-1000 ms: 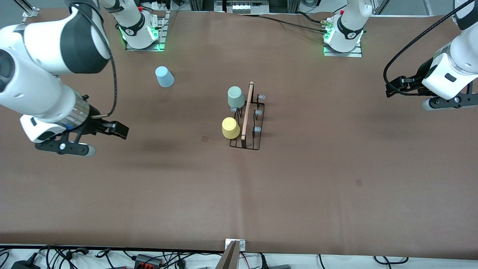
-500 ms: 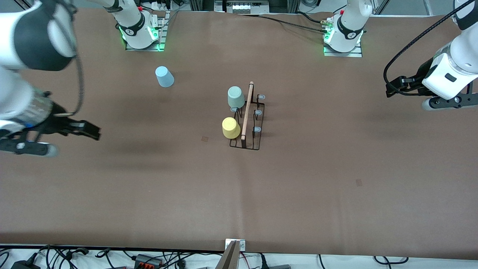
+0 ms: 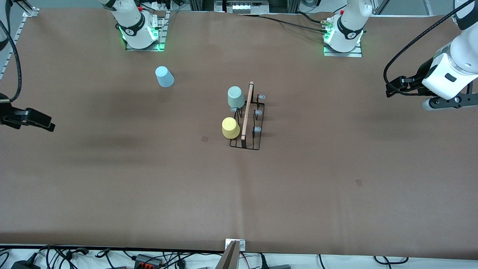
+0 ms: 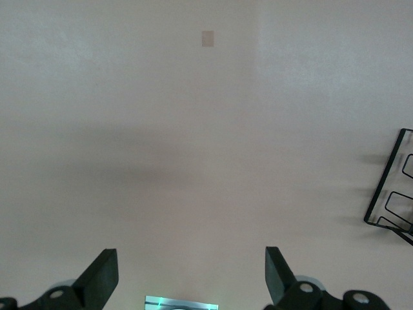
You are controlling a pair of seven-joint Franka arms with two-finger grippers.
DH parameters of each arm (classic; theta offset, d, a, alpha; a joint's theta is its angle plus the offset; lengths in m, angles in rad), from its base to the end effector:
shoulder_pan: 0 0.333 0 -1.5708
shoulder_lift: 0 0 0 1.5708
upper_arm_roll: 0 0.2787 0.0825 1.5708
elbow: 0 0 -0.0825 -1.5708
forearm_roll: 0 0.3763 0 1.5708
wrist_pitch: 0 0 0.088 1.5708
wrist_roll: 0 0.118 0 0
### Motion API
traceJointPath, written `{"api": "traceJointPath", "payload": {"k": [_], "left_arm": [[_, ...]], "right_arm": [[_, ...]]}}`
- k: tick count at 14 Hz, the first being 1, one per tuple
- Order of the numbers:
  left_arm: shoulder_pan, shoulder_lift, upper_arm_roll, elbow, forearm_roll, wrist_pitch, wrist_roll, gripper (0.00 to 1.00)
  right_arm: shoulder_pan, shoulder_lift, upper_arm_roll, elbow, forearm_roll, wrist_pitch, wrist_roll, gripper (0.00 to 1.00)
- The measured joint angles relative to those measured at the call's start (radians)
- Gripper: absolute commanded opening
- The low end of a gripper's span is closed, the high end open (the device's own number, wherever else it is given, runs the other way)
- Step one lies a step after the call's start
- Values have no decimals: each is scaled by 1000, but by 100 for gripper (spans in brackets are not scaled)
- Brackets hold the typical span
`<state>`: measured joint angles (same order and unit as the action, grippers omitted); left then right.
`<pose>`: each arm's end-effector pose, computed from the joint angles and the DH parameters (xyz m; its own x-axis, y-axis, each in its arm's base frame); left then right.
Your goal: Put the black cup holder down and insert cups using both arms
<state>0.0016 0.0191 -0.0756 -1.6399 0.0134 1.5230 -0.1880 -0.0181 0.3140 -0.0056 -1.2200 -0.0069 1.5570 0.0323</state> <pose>0.5398 -0.0381 0.5303 0.9847 0.1148 -0.1309 0.1109 -0.9931 -0.0370 0.6281 -0.0152 0.5529 0.9982 -0.0557 0.0233 -0.0559 -0.9984 0.0079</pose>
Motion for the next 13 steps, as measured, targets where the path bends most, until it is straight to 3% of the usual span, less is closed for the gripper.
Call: {"api": "traceJointPath", "payload": {"k": [3, 8, 13], "left_arm": [[0, 0, 0, 0, 0, 0, 0, 100], [0, 0, 0, 0, 0, 0, 0, 100], [0, 0, 0, 0, 0, -1, 0, 100]], "right_arm": [[0, -44, 4, -80, -7, 15, 0, 100], [0, -244, 7, -353, -9, 91, 0, 100], [0, -322, 9, -416, -10, 64, -3, 100]]}}
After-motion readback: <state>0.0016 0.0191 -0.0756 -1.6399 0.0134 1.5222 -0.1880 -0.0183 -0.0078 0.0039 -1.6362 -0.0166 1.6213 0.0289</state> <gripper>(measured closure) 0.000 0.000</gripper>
